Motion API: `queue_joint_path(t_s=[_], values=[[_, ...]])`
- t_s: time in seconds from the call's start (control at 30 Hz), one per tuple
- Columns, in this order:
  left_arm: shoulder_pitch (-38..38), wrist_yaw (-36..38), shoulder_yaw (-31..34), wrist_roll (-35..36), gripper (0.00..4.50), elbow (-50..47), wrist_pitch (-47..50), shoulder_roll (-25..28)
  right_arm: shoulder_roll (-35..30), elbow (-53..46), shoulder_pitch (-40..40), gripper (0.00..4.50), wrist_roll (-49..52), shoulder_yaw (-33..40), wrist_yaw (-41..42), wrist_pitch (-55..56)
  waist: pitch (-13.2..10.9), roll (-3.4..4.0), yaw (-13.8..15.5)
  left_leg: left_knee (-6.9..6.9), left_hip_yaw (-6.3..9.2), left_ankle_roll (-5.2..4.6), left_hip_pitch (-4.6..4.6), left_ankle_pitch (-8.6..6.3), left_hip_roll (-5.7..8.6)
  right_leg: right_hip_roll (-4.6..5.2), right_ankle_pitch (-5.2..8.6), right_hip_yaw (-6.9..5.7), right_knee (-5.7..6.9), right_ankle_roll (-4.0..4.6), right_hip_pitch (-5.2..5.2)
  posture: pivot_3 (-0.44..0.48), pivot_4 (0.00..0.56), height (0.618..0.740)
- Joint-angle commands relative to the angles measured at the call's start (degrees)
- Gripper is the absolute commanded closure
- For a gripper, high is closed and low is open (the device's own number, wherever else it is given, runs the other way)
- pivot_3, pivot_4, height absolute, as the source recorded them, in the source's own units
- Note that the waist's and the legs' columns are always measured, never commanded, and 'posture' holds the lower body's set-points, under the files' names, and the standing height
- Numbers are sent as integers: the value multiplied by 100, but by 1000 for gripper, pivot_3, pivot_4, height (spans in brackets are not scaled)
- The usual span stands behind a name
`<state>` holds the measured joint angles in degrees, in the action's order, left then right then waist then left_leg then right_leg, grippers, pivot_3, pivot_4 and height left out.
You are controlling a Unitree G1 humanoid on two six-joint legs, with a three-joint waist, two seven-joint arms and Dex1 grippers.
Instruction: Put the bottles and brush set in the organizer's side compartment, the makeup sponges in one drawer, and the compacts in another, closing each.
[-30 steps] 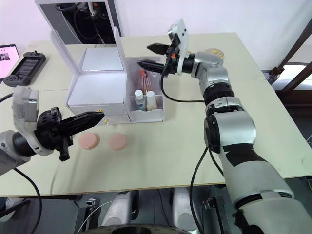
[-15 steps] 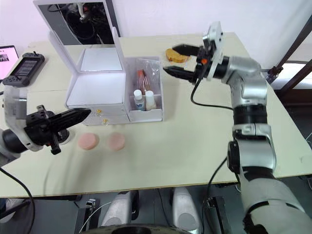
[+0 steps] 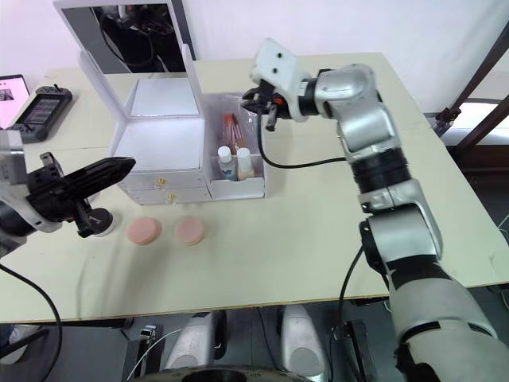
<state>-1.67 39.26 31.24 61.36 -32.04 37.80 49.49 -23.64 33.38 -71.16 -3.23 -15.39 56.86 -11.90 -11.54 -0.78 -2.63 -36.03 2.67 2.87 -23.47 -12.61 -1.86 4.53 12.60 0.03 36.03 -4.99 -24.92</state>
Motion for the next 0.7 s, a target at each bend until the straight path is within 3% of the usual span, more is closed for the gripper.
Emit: queue_joint_path(t_s=[0.03,0.33,0.7], values=[[-74,-83,67,-91,4500,-159,-118,-1,286,1075,-693,4422,-607,-339,-433,788,0,0,-4,1,0,0,0,0,0,0,0,0,0,0,0,0,150,740],[-118,-251,-24,-164,4500,-259,-93,-98,951,3625,-1676,4422,-1743,-960,-1531,1675,0,-1,-9,8,1,0,-1,0,0,0,2,0,0,-3,-2,0,150,740],[-133,-347,-188,-243,4500,-356,-85,-169,1357,4171,-1877,4422,-1702,-600,-1303,1636,0,-1,-12,5,5,0,0,0,0,-2,2,0,5,-4,0,0,150,740]])
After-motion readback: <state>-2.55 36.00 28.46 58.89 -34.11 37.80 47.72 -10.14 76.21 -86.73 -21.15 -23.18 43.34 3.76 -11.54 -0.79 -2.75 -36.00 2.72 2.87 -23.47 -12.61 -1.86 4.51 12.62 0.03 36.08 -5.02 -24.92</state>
